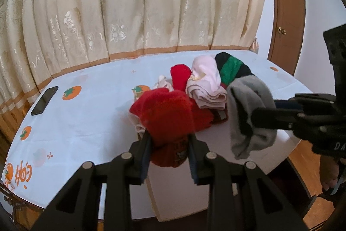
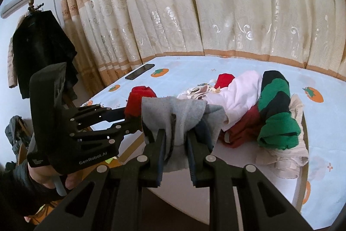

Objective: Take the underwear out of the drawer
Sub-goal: 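Lower the held red sock and white cloth into the beige box lid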

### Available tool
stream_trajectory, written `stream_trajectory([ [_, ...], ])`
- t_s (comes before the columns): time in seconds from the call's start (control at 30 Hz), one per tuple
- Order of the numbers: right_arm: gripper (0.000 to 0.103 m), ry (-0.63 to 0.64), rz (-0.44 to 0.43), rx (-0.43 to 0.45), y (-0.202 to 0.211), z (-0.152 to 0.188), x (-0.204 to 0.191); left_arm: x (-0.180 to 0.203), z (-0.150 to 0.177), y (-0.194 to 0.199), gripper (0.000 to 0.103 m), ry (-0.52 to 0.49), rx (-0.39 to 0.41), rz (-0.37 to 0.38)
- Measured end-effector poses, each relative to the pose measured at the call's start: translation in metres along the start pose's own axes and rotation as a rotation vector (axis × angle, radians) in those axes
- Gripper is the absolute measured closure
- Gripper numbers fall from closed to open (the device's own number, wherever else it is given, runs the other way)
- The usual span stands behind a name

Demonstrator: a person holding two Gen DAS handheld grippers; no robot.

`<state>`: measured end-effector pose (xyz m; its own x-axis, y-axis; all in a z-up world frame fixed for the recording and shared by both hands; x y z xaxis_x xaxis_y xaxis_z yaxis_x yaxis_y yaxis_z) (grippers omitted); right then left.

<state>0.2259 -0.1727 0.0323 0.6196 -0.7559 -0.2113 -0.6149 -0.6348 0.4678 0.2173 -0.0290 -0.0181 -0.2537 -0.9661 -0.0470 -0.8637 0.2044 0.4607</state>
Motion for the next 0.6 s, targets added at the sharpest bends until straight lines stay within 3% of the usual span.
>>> stream_trajectory([
  [0.6,0.082,-0.038,0.049,-0.107,-0.039,0.01,0.016,0.002,0.018,-0.025,0.075,0.01,-0.108,0.053],
])
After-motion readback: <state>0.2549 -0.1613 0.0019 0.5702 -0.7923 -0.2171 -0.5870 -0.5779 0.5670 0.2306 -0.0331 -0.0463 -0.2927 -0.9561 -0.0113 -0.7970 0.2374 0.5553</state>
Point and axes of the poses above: each gripper's, at about its wrist camera, not at the fingertips, and y roughly against the way its jaws point, x to its right, z to its underside, the point moved 8 cm from there along -y, roughly the way its jaws point, and after that the axes turned 6 degrees about x, right-handed, at the moved point
